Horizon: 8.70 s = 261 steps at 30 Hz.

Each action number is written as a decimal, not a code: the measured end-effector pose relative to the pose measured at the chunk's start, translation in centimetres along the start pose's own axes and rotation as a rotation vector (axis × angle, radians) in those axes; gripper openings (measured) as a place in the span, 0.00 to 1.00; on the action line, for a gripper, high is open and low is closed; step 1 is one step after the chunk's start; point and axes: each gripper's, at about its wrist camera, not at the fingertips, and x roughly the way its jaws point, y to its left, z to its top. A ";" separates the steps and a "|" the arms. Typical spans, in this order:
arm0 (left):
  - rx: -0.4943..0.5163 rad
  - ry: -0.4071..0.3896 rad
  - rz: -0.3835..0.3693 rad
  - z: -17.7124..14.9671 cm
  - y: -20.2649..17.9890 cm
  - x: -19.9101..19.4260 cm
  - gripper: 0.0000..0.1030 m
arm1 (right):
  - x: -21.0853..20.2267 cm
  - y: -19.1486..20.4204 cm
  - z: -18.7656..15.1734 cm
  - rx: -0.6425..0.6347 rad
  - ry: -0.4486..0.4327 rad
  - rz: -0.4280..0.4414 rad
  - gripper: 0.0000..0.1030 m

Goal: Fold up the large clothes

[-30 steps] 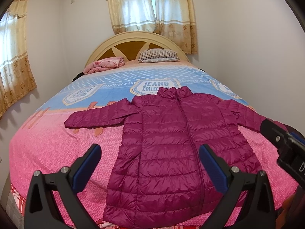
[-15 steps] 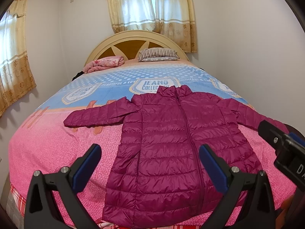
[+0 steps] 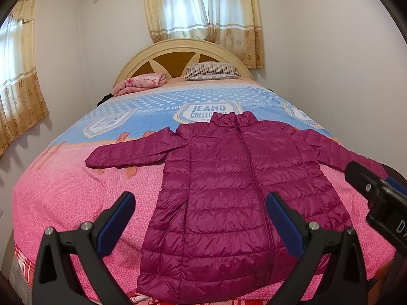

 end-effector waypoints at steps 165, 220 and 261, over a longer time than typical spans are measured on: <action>-0.239 0.098 0.078 7.1 5.6 25.6 1.00 | 34.9 12.2 -0.4 -0.193 0.350 0.333 0.34; -0.984 0.160 0.322 2.2 32.2 33.0 0.78 | 36.2 -6.6 5.5 -0.079 0.259 -0.075 0.43; 0.068 -0.083 -0.299 8.1 -9.4 24.7 0.07 | 36.1 -7.1 5.5 -0.036 0.248 -0.037 0.44</action>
